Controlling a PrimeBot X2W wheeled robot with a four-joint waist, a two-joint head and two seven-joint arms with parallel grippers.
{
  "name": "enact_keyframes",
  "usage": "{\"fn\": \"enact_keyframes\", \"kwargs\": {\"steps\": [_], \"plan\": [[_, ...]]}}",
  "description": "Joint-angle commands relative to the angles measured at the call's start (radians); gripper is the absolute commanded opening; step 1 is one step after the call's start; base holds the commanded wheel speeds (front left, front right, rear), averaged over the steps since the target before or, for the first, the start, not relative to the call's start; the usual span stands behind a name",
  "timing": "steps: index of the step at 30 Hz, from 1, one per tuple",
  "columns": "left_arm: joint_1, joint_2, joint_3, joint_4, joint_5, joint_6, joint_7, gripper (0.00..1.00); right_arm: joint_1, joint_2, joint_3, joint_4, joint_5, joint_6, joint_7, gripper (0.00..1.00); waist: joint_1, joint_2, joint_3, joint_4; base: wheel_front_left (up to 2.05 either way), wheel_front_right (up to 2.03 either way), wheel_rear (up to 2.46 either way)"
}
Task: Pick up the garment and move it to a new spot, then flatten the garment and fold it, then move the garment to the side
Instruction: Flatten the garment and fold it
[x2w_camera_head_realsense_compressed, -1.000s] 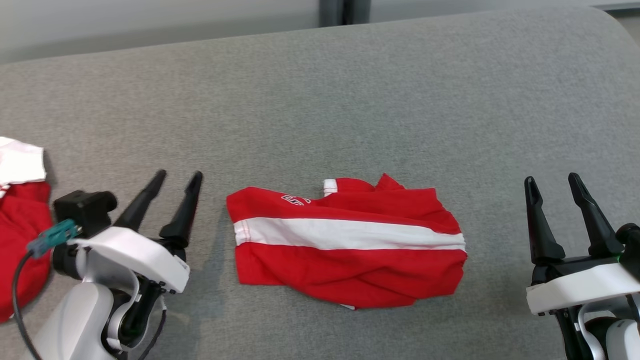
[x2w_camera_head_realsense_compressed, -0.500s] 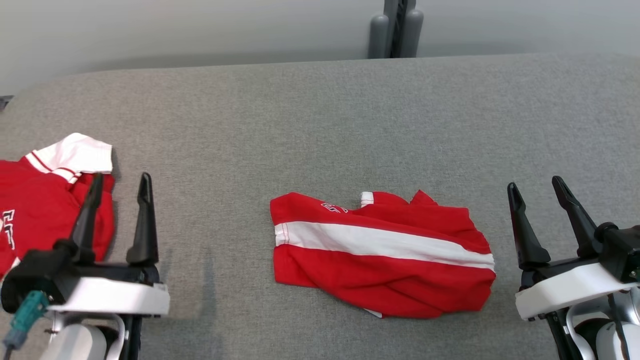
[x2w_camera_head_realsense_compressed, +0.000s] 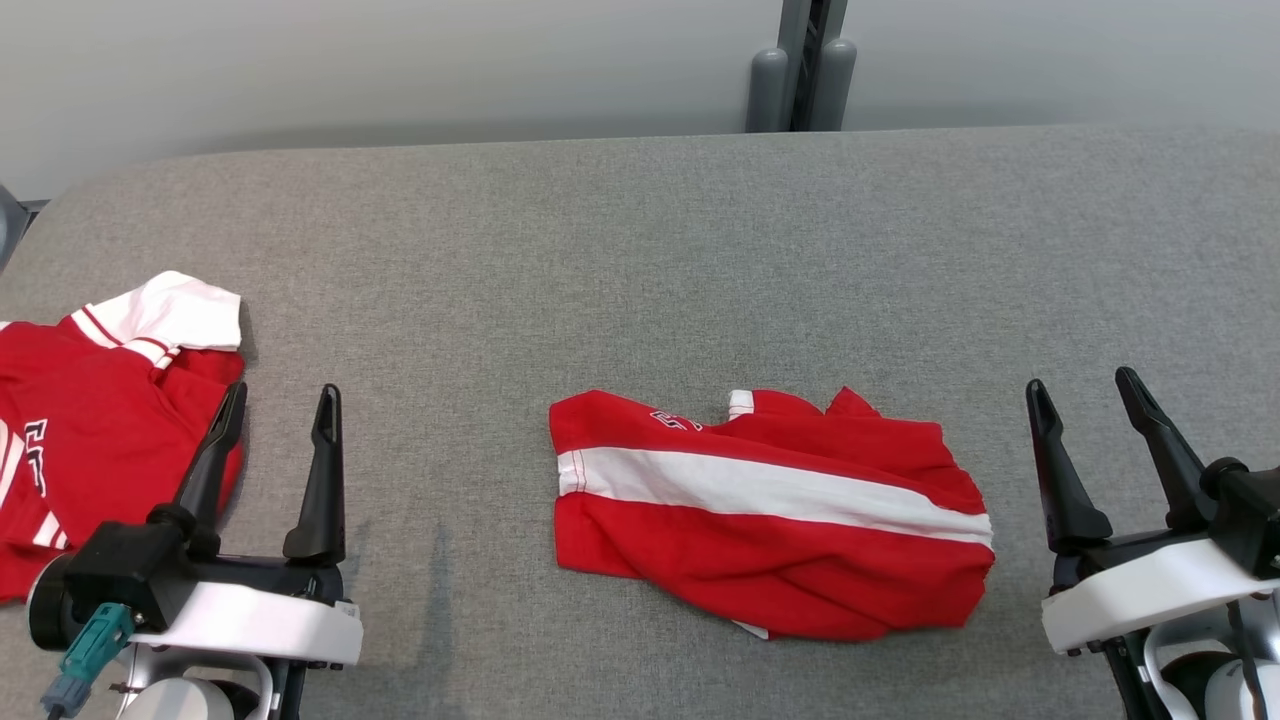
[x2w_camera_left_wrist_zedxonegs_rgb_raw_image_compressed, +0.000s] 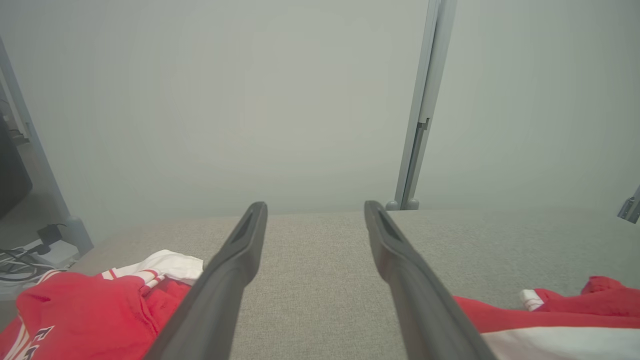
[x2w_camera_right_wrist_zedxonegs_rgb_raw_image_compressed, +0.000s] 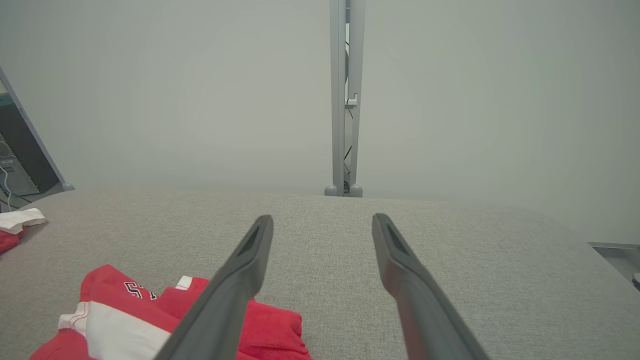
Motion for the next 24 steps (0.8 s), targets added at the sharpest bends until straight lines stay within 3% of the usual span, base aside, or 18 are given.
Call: {"fn": "enact_keyframes", "kwargs": {"steps": [1,7,13,15,18,24], "plan": [[-0.001,0.006,0.000,-0.003,0.002,0.002,0.002,1.00,0.006,-0.004,-0.002,-0.004,0.007,0.000,-0.001,1.00,0.0000,-0.0001,0.001,-0.001,0.00,0.00,0.00],[-0.041,0.009,-0.015,-0.016,-0.001,-0.014,0.025,1.00,-0.008,-0.004,0.006,-0.003,0.013,0.000,-0.007,1.00,0.0000,-0.0001,0.012,-0.016,0.00,0.00,0.00],[-0.140,0.011,-0.112,0.060,-0.038,-0.103,0.196,1.00,-0.016,-0.004,0.016,0.005,0.023,0.000,-0.013,1.00,0.0000,-0.0001,0.044,-0.055,0.00,0.00,0.00],[-0.169,-0.009,-0.157,0.134,-0.098,-0.158,0.296,1.00,-0.020,-0.004,0.023,0.013,0.036,0.000,-0.024,1.00,0.0000,-0.0001,0.064,-0.090,0.00,0.00,0.00],[-0.183,-0.022,-0.182,0.205,-0.161,-0.207,0.381,1.00,-0.021,-0.004,0.026,0.022,0.046,0.000,-0.037,1.00,0.0000,-0.0001,0.086,-0.124,0.00,0.00,0.00],[-0.197,-0.021,-0.200,0.272,-0.200,-0.254,0.425,1.00,-0.014,-0.004,0.019,0.042,0.059,0.000,-0.054,1.00,0.0000,-0.0001,0.116,-0.161,0.00,0.00,0.00]]}}
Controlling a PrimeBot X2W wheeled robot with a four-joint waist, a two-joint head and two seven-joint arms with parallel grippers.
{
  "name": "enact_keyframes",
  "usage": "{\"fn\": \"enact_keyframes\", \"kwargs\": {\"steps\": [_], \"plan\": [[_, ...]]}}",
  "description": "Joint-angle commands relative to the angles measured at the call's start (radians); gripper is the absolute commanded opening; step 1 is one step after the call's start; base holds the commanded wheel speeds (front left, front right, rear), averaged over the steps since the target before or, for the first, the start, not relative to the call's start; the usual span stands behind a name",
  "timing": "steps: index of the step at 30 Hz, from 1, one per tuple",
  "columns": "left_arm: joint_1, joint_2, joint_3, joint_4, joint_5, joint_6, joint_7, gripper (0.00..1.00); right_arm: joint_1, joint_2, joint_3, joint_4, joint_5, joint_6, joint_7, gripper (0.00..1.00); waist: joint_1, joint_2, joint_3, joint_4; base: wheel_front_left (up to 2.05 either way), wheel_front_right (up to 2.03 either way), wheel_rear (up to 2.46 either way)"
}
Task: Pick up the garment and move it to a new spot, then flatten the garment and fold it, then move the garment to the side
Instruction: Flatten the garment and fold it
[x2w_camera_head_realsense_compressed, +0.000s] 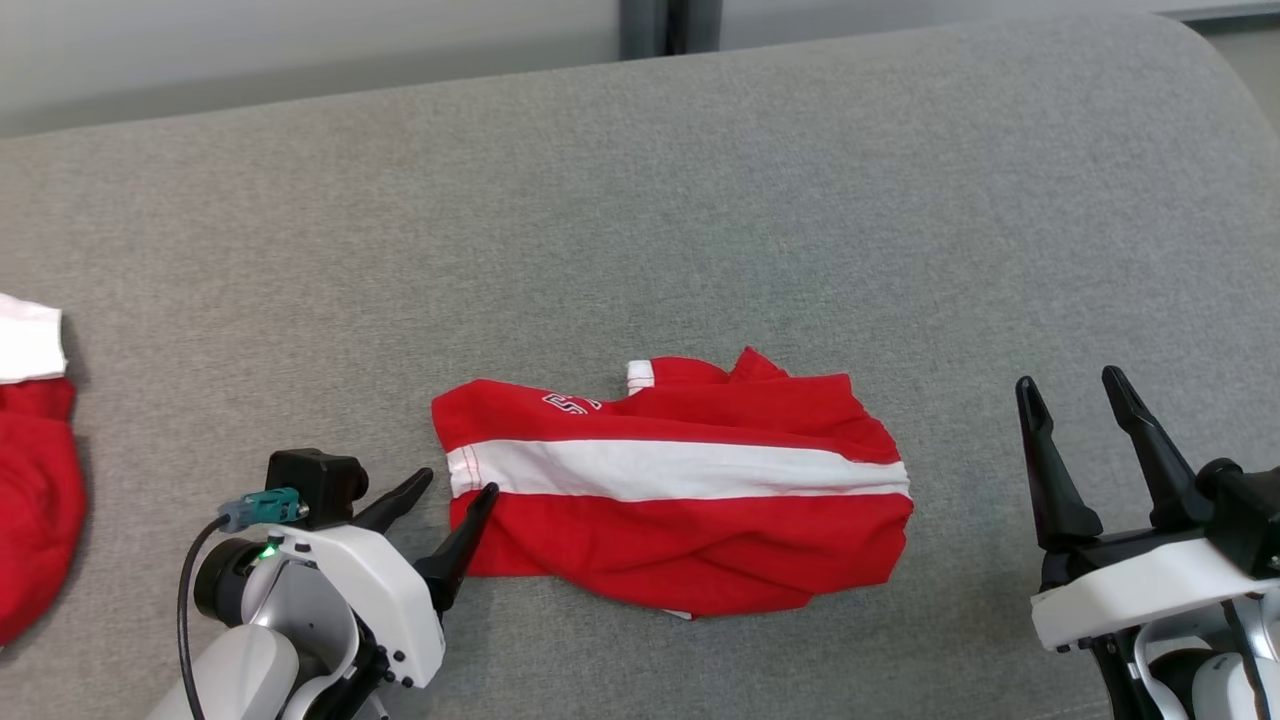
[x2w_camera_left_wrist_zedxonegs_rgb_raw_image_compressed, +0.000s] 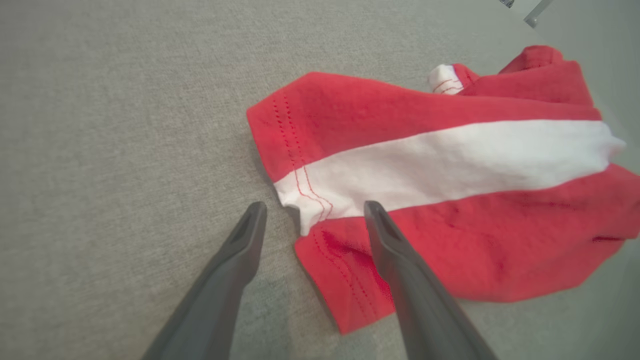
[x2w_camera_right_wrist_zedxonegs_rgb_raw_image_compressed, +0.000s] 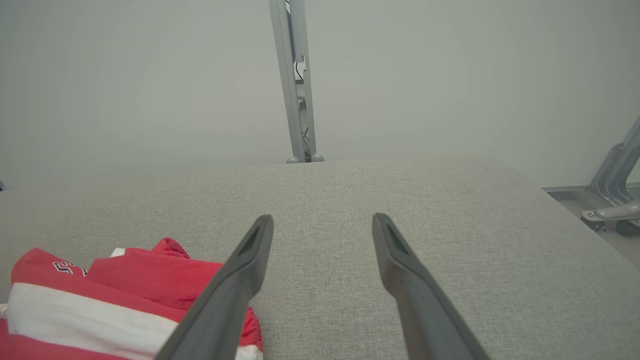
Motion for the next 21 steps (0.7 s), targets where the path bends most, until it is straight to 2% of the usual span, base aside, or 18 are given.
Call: {"fn": "enact_keyframes", "kwargs": {"steps": [1,3,4,5,12,21], "plan": [[-0.022,0.003,0.004,0.005,-0.003,-0.005,-0.002,1.00,0.003,-0.004,-0.003,0.003,0.006,0.000,-0.011,1.00,0.0000,-0.0001,0.016,-0.015,0.00,0.00,0.00],[-0.027,0.002,0.005,0.019,-0.008,-0.013,-0.006,1.00,0.004,-0.004,-0.009,0.008,0.010,0.000,-0.015,1.00,0.0000,-0.0001,0.024,-0.020,0.00,0.00,0.00],[-0.032,0.000,0.011,0.024,-0.008,-0.014,-0.016,0.78,0.006,-0.004,-0.011,0.011,0.012,0.000,-0.015,1.00,0.0000,-0.0001,0.028,-0.021,0.00,0.00,0.00],[-0.034,0.000,0.009,0.031,-0.009,-0.020,-0.015,0.00,0.009,-0.003,-0.013,0.014,0.013,0.000,-0.016,1.00,0.0000,-0.0001,0.030,-0.023,0.00,0.00,0.00],[-0.054,0.013,0.006,0.053,0.003,-0.032,-0.033,0.00,0.022,-0.003,-0.018,0.031,0.002,0.000,0.021,1.00,0.0000,-0.0001,0.046,-0.023,0.00,0.00,0.00],[-0.072,0.010,-0.002,0.057,0.009,-0.038,-0.041,0.00,-0.008,-0.004,0.130,0.134,0.075,0.000,0.107,1.00,0.0000,-0.0001,0.068,0.004,0.00,0.00,0.00]]}}
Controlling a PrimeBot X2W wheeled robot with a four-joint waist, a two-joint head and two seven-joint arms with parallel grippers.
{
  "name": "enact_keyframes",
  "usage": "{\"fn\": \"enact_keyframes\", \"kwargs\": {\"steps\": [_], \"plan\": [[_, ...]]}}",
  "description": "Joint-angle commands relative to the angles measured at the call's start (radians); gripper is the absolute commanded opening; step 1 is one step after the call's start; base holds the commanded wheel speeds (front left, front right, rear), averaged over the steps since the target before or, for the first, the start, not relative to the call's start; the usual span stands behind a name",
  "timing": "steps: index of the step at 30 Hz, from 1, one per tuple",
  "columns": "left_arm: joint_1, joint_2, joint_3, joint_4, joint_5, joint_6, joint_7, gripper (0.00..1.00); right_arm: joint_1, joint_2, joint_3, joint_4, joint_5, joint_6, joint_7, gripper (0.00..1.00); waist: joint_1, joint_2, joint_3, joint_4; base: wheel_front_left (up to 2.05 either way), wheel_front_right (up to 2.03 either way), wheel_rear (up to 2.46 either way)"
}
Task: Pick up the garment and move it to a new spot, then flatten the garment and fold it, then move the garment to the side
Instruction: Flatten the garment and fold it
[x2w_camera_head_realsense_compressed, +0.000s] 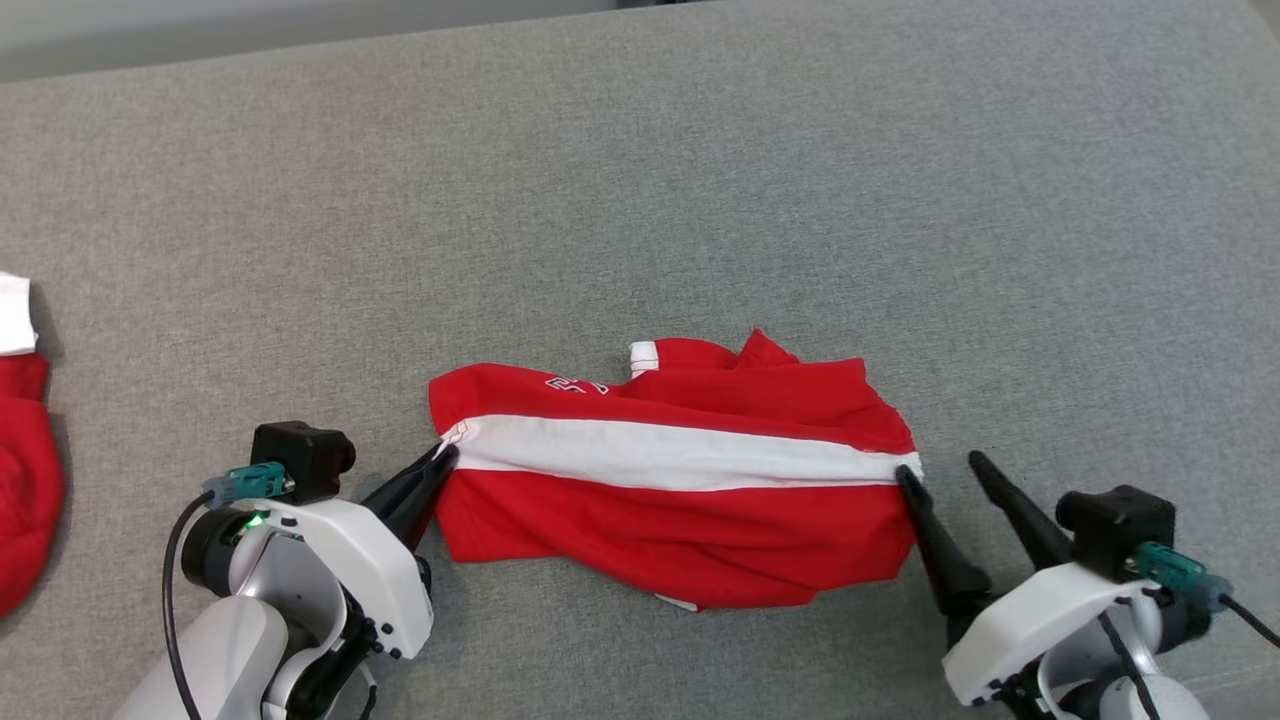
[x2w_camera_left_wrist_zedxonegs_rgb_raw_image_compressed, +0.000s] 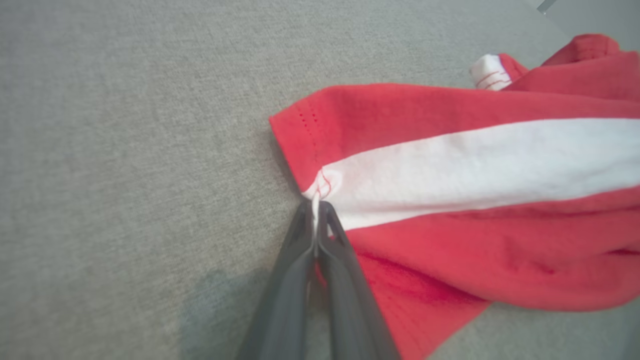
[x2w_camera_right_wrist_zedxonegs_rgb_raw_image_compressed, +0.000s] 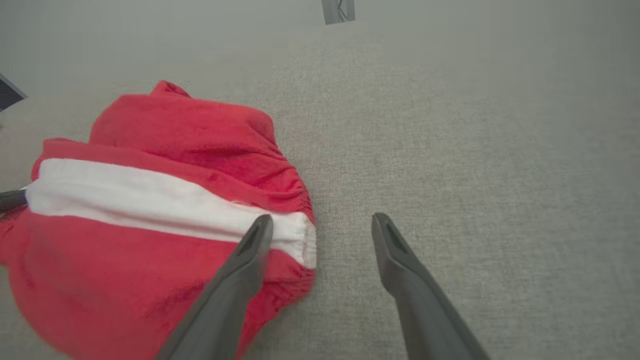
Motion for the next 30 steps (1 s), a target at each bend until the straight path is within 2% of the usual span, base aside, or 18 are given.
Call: {"fn": "enact_keyframes", "kwargs": {"steps": [1,6,7,8,9,16,20,23,26,30], "plan": [[-0.018,0.001,-0.001,0.004,0.002,-0.008,-0.005,0.00,-0.023,-0.005,0.012,0.029,0.022,0.000,0.001,1.00,0.0000,-0.0001,0.006,0.007,0.00,0.00,0.00],[-0.021,-0.001,-0.006,0.011,-0.002,-0.013,-0.004,0.00,-0.069,-0.004,0.049,0.124,0.054,0.000,-0.012,0.99,0.0000,-0.0001,0.014,0.016,0.00,0.00,0.00],[-0.022,-0.002,-0.007,0.011,-0.002,-0.013,-0.007,0.00,-0.076,-0.004,0.058,0.140,0.068,0.000,-0.012,0.49,0.0000,-0.0001,0.015,0.018,0.00,0.00,0.00],[-0.023,-0.001,-0.006,0.011,-0.001,-0.013,-0.009,0.00,-0.083,-0.004,0.061,0.150,0.074,0.000,-0.019,0.30,0.0000,-0.0001,0.015,0.020,0.00,0.00,0.00],[-0.024,-0.001,-0.004,0.007,0.001,-0.013,-0.017,0.00,-0.088,-0.005,0.057,0.160,0.081,0.000,-0.025,0.00,0.0000,-0.0001,0.016,0.022,0.00,0.00,0.00],[-0.033,0.017,0.024,-0.058,0.014,0.004,-0.071,0.00,-0.103,-0.005,0.029,0.118,0.055,0.000,-0.079,0.00,0.0000,-0.0001,0.010,0.031,0.00,0.00,0.00],[-0.044,0.040,0.055,-0.147,0.019,0.021,-0.090,0.00,-0.123,-0.005,0.001,0.028,0.026,0.000,-0.095,0.00,0.0000,-0.0001,-0.009,0.034,0.00,0.00,0.00],[-0.051,0.053,0.065,-0.202,0.008,0.018,-0.079,0.00,-0.138,-0.010,-0.014,-0.027,0.014,0.000,-0.096,0.00,0.0000,-0.0001,-0.022,0.036,0.00,0.00,0.00],[-0.076,0.089,0.083,-0.285,0.003,0.013,-0.051,0.00,-0.176,-0.012,-0.037,-0.105,0.026,0.000,-0.084,0.00,0.0000,-0.0001,-0.041,0.042,0.00,0.00,0.00],[-0.127,0.124,0.128,-0.393,0.021,0.039,-0.043,0.00,-0.243,-0.026,-0.079,-0.196,0.026,0.000,-0.072,0.00,0.0000,-0.0001,-0.064,0.051,0.00,0.00,0.00]]}}
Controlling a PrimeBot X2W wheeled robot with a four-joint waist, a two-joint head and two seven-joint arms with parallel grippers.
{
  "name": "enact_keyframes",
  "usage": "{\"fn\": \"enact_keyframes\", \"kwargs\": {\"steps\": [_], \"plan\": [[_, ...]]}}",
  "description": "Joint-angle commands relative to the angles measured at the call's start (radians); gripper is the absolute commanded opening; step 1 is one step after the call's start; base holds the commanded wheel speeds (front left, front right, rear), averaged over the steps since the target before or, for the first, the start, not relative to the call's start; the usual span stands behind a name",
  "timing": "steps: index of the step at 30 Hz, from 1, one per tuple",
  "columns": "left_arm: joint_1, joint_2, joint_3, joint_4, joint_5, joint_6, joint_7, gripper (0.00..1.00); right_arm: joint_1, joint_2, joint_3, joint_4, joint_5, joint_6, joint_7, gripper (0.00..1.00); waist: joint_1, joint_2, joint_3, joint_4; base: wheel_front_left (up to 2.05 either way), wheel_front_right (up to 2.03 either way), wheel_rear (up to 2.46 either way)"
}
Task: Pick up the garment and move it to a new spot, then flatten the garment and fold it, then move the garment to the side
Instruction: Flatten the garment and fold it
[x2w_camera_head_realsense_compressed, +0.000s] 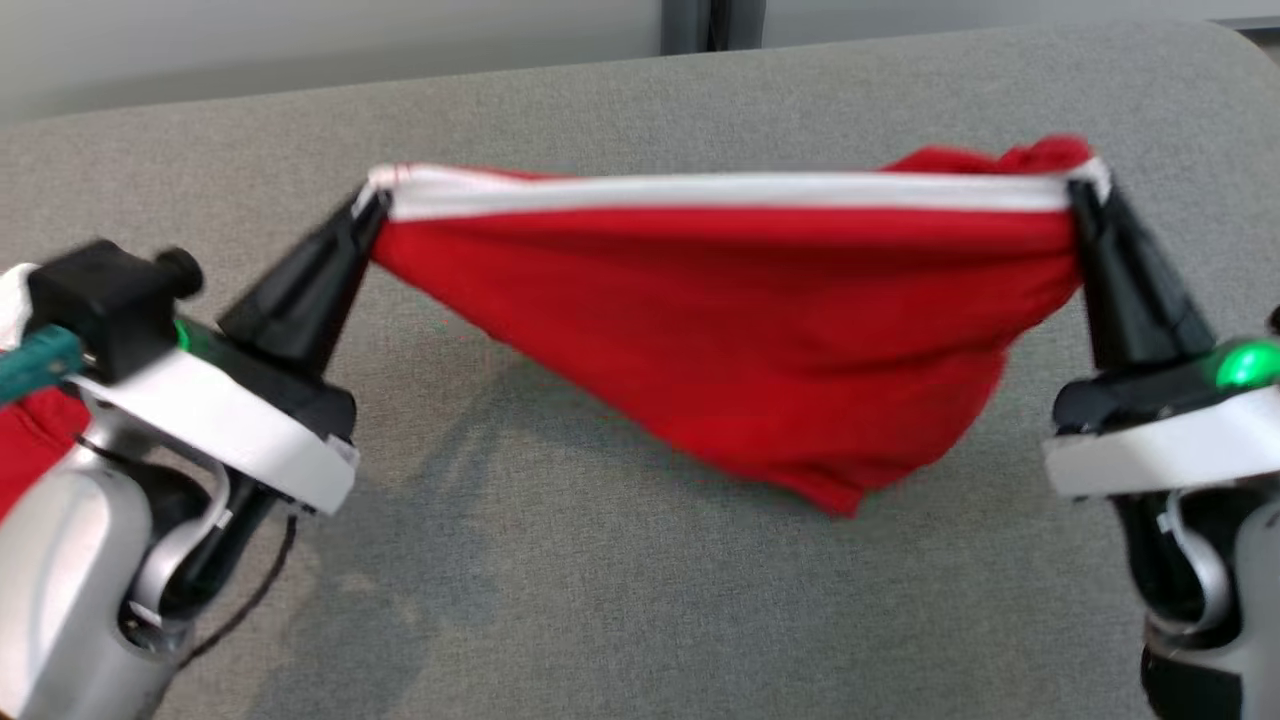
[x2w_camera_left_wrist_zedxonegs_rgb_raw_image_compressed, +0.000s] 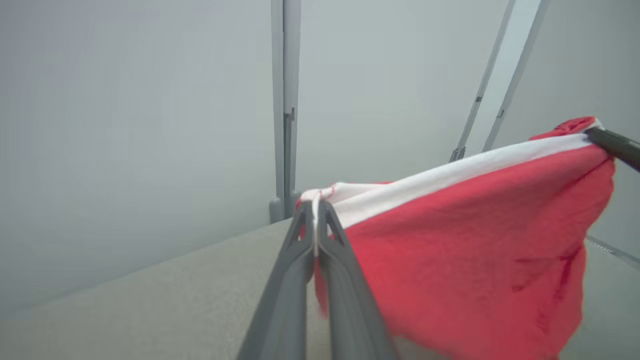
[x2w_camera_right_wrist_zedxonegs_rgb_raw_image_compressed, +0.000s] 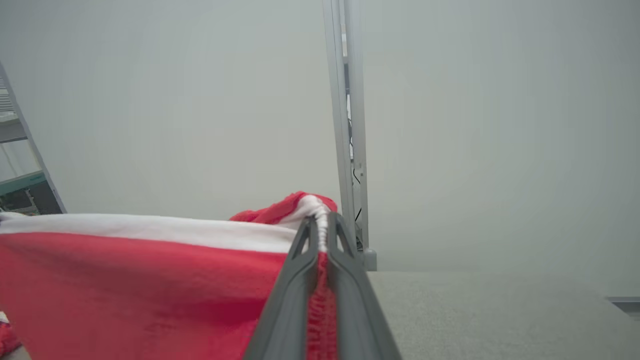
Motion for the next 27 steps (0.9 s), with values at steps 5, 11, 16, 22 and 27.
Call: {"fn": "enact_keyframes", "kwargs": {"steps": [5,11,16,22,27], "plan": [[-0.096,0.021,0.067,-0.123,0.029,0.046,-0.011,0.00,-0.105,-0.016,-0.054,-0.085,-0.002,0.000,0.023,0.00,0.0000,0.0000,-0.035,0.018,0.00,0.00,0.00],[-0.189,0.019,0.107,-0.220,0.075,0.090,-0.024,0.00,-0.183,-0.012,-0.091,-0.137,0.005,0.000,0.048,0.00,0.0000,0.0000,-0.074,0.031,0.00,0.00,0.00],[-0.232,0.017,0.113,-0.258,0.097,0.112,-0.015,0.00,-0.205,-0.007,-0.101,-0.144,0.012,0.000,0.070,0.00,0.0000,0.0000,-0.092,0.033,0.00,0.00,0.00],[-0.275,0.004,0.096,-0.217,0.095,0.098,-0.010,0.00,-0.240,-0.003,-0.092,-0.079,0.040,0.000,0.086,0.00,0.0000,0.0000,-0.069,0.035,0.00,0.00,0.00],[-0.394,-0.016,0.056,-0.030,0.097,0.034,-0.017,0.00,-0.359,-0.033,-0.076,0.081,0.023,0.000,0.068,0.00,0.0000,0.0000,-0.008,0.040,0.00,0.00,0.00]]}}
